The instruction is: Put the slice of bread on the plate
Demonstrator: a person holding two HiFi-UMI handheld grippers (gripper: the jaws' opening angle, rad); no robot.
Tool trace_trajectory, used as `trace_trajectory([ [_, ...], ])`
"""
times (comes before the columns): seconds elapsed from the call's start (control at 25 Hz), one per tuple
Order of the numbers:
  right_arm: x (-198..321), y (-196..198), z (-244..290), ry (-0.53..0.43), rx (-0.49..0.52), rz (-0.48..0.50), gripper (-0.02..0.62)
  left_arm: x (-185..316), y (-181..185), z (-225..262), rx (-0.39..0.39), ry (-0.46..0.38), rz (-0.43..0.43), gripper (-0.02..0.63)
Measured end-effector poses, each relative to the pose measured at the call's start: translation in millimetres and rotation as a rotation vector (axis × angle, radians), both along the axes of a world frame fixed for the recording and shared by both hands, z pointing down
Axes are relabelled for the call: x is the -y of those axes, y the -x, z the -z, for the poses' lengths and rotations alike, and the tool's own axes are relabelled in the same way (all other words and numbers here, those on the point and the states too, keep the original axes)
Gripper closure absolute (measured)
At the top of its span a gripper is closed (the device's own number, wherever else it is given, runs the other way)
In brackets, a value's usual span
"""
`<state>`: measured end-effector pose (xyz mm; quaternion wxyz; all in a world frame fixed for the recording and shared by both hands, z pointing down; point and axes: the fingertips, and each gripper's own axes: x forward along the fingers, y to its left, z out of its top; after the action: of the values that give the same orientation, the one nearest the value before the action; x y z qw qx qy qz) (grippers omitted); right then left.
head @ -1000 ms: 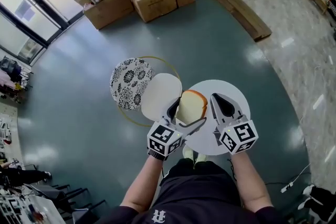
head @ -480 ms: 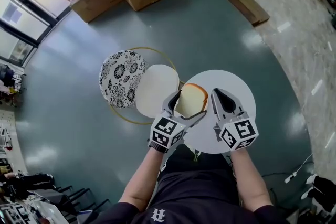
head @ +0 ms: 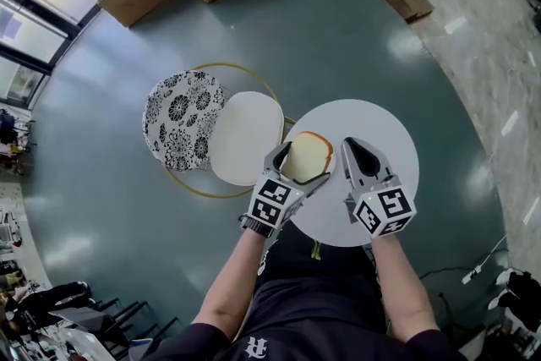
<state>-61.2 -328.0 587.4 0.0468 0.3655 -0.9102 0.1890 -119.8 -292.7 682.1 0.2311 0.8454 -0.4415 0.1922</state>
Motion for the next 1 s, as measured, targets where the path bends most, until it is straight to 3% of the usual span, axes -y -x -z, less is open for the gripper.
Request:
trace_trajectory([
  [0.6, 5.1, -0.5, -62.6, 0.049, -0.008, -0.007, 0.588, 10.3, -4.0, -99.4, 0.123, 0.156, -0.061, 0.097],
  [1.0, 10.5, 4.9, -83.8, 0.067, -0.004, 0.013, 0.588, 15.2, -7.1, -132.2, 0.19, 0.182, -0.088, 0.097],
])
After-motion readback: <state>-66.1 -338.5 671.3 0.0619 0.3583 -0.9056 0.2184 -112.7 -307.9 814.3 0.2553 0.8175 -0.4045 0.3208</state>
